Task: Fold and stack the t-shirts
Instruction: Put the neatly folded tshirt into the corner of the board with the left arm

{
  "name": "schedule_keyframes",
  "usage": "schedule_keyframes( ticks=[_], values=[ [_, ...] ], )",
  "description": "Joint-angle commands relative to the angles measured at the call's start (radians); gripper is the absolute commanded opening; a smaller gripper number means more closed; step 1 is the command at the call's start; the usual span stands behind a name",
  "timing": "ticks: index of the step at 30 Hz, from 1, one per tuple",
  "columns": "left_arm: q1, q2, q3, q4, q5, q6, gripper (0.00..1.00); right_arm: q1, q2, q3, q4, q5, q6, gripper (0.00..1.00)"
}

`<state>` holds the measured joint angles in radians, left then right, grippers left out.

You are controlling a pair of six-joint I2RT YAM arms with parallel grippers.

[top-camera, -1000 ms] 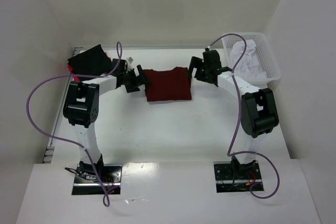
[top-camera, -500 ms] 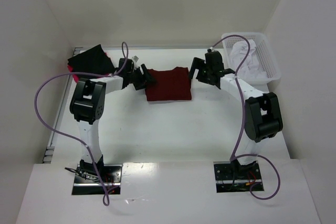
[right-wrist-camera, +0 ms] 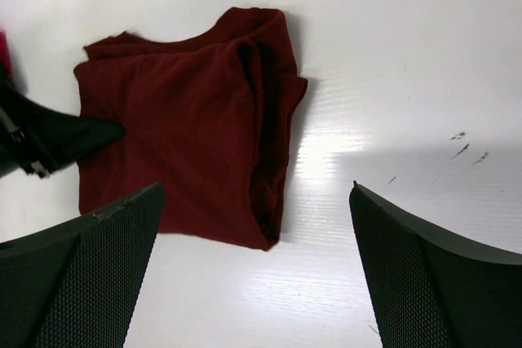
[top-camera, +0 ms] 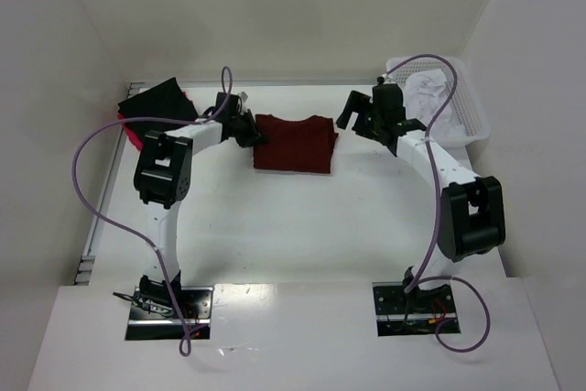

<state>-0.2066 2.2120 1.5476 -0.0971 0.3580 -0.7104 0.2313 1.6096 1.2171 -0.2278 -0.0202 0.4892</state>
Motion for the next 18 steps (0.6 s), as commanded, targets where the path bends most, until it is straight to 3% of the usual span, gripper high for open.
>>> schedule_keyframes(
  ticks=[1, 5, 11, 18],
  values=[
    [0.053, 0.031, 0.143, -0.131, -0.073, 0.123, 0.0, -0.014, -0.076, 0.013, -0.01, 0.008, 0.0, 1.0],
    [0.116, 0.031, 0.308, -0.195, -0.071, 0.186, 0.0, -0.023, -0.113, 0.033, -0.035, 0.02, 0.0, 1.0],
    [0.203, 0.175, 0.774, -0.43, -0.071, 0.257, 0.0, -0.023, -0.143, 0.042, -0.053, 0.002, 0.02, 1.0],
    [0.31, 0.206, 0.931, -0.53, -0.06, 0.259, 0.0, -0.032, -0.209, 0.013, -0.084, 0.025, 0.02, 1.0]
  ],
)
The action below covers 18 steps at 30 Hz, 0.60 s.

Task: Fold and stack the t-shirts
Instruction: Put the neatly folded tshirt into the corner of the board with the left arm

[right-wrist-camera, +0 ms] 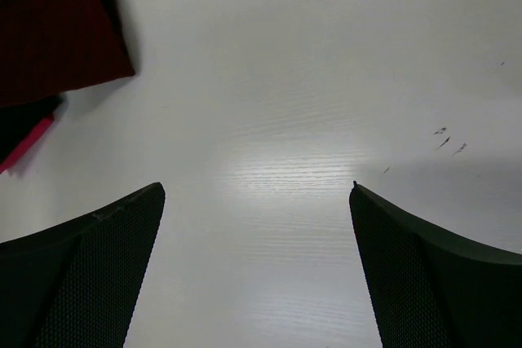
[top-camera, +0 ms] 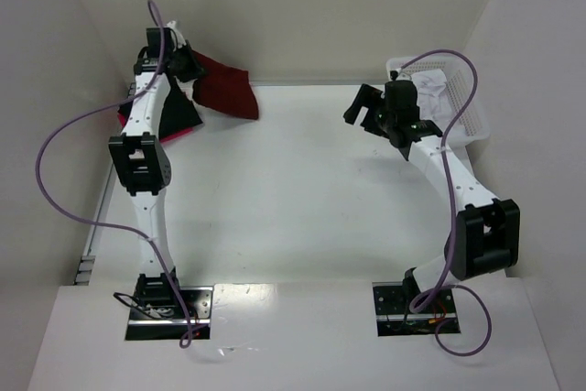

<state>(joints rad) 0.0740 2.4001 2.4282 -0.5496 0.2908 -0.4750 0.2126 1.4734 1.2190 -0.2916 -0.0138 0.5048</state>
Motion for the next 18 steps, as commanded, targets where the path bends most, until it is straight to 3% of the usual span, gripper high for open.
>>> schedule_keyframes(
  ticks=[1, 13, 18],
  values=[
    [0.043, 0.018, 0.066, -0.081, 0.007, 0.024, 0.0, -0.013, -0.077, 0.011, -0.02, 0.018, 0.005, 1.0],
    [0.232, -0.041, 0.12, -0.122, 0.051, 0.042, 0.0, -0.013, -0.119, -0.054, -0.032, 0.0, 0.005, 1.0],
    [0.257, -0.066, 0.102, -0.133, 0.045, 0.042, 0.0, -0.013, -0.128, -0.067, -0.032, 0.0, 0.005, 1.0]
  ],
)
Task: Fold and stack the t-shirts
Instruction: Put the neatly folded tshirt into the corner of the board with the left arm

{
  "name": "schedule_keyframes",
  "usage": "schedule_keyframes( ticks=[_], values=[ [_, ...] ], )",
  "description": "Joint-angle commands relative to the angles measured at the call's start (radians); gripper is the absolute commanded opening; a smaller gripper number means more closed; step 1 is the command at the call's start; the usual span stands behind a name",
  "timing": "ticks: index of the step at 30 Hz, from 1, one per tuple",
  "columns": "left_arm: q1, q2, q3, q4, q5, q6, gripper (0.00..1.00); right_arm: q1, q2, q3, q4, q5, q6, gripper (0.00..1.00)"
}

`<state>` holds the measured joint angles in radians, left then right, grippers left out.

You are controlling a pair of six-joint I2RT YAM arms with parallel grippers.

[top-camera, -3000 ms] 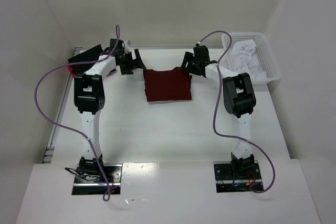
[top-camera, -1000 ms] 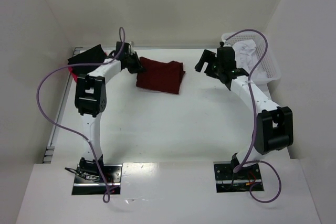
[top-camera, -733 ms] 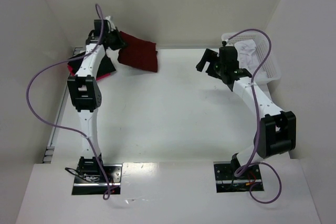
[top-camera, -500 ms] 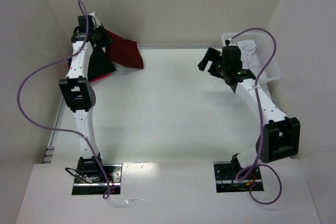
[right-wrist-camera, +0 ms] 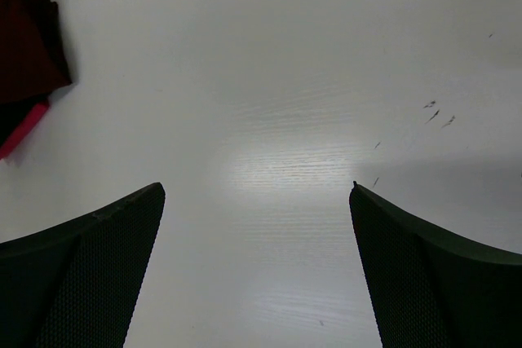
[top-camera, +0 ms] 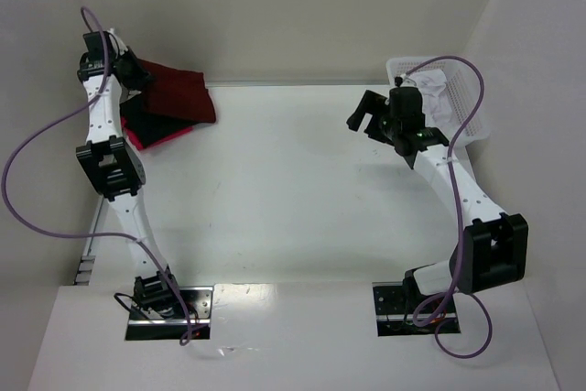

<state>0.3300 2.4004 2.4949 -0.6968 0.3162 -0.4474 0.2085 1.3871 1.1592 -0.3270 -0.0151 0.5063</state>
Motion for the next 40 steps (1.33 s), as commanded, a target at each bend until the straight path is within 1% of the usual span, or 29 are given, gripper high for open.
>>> schedule_keyframes(
  ticks=[1, 7, 11, 13, 15, 16, 18, 19, 20, 21, 23, 25, 26, 29, 33, 36, 40],
  values=[
    [0.007, -0.07, 0.032, 0.014, 0.015, 0.015, 0.0, -0.009, -0.042, -0.007, 0.003, 0.001, 0.003, 1.0],
    [0.046, -0.131, -0.05, 0.024, -0.032, 0.004, 0.0, -0.009, -0.042, -0.016, 0.013, -0.008, 0.003, 1.0],
    [0.082, -0.212, -0.239, 0.111, -0.046, -0.016, 0.0, -0.009, -0.042, -0.036, 0.029, 0.001, 0.012, 1.0],
    [0.099, -0.258, -0.361, 0.168, -0.055, -0.027, 0.0, -0.009, -0.042, -0.036, 0.032, 0.016, 0.029, 1.0],
    [0.109, -0.271, -0.409, 0.183, -0.079, -0.036, 0.0, -0.009, -0.042, -0.036, 0.032, 0.032, 0.034, 1.0],
    [0.114, -0.271, -0.42, 0.183, -0.096, -0.036, 0.08, -0.009, -0.036, -0.029, 0.025, 0.036, 0.026, 1.0],
    [0.118, -0.277, -0.424, 0.183, -0.115, -0.036, 0.27, -0.009, -0.026, -0.001, -0.01, 0.052, 0.02, 1.0],
    [0.123, -0.28, -0.424, 0.183, -0.121, -0.036, 0.41, -0.009, -0.015, 0.015, -0.021, 0.059, 0.02, 1.0],
    [0.127, -0.28, -0.419, 0.183, -0.136, -0.036, 0.63, -0.009, -0.011, 0.023, -0.033, 0.078, 0.02, 1.0],
    [0.127, -0.286, -0.406, 0.177, -0.151, -0.041, 0.79, -0.009, -0.011, 0.029, -0.038, 0.095, 0.02, 1.0],
    [0.127, -0.29, -0.384, 0.163, -0.175, -0.045, 0.91, -0.009, -0.011, 0.033, -0.047, 0.103, 0.02, 1.0],
    [0.127, -0.304, -0.373, 0.154, -0.19, -0.045, 0.98, -0.009, -0.011, 0.033, -0.034, 0.099, 0.008, 1.0],
    [0.127, -0.308, -0.361, 0.154, -0.195, -0.045, 1.0, -0.009, -0.017, 0.033, -0.034, 0.099, 0.008, 1.0],
    [0.127, -0.345, -0.347, 0.14, -0.2, -0.039, 1.0, -0.009, -0.054, 0.007, -0.02, 0.117, 0.008, 1.0],
    [0.117, -0.425, -0.353, 0.109, -0.176, -0.005, 1.0, -0.009, -0.082, 0.032, -0.033, 0.174, 0.008, 1.0],
    [0.063, -0.505, -0.409, 0.092, -0.192, 0.062, 1.0, -0.015, -0.114, 0.056, -0.042, 0.201, 0.008, 1.0],
    [-0.033, -0.643, -0.564, 0.092, -0.22, 0.131, 1.0, -0.081, -0.155, 0.046, -0.006, 0.138, 0.012, 1.0]
  ],
)
